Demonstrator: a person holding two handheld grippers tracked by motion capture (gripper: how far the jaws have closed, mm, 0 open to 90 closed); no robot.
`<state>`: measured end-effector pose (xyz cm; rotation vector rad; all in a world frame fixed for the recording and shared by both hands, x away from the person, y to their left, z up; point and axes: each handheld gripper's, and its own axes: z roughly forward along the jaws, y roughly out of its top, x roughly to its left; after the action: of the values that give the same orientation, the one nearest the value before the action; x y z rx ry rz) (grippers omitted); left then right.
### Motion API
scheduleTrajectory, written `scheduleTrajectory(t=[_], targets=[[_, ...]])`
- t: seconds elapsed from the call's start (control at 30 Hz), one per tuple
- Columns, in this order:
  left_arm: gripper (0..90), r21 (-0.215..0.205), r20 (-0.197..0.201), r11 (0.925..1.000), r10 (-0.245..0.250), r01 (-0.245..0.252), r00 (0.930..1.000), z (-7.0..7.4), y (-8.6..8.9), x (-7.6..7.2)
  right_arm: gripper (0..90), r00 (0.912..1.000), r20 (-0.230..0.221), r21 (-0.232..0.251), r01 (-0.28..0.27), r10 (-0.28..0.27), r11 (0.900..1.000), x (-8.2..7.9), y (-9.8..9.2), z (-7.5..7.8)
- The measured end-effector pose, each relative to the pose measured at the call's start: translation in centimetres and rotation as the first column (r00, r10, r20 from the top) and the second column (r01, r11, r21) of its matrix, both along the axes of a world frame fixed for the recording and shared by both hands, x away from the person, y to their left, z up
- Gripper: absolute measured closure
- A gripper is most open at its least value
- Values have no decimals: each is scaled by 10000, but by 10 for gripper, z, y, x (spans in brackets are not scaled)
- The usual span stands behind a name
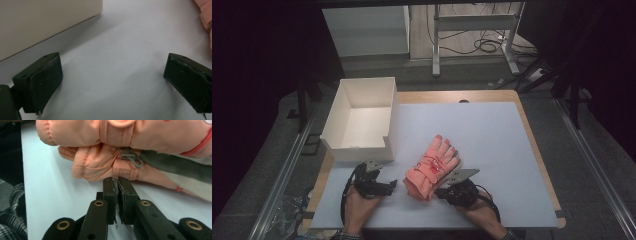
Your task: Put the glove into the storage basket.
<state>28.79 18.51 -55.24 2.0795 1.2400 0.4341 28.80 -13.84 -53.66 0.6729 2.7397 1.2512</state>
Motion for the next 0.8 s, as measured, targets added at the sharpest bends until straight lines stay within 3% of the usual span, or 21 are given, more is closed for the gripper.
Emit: scheduleTrajectory(t=[0.17, 0.4, 0.6, 0.8], targets=[[18, 34, -19, 9995, -318, 318, 9995, 0, 4, 0, 842, 10000, -2, 15, -2, 2, 10000, 4, 8, -1], [18, 38, -23, 9995, -328, 328, 9995, 0, 4, 0, 835, 10000, 52, -6, -55, 55, 10000, 6, 15, -1], [18, -12, -23, 9995, -324, 324, 9995, 0, 4, 0, 787, 9996, 249, -81, 113, -110, 9999, 2, -1, 2], [31, -21, -40, 9994, -352, 352, 9994, 1, 4, -1, 726, 9940, 673, -126, 869, -859, 9961, 7, -32, 10]])
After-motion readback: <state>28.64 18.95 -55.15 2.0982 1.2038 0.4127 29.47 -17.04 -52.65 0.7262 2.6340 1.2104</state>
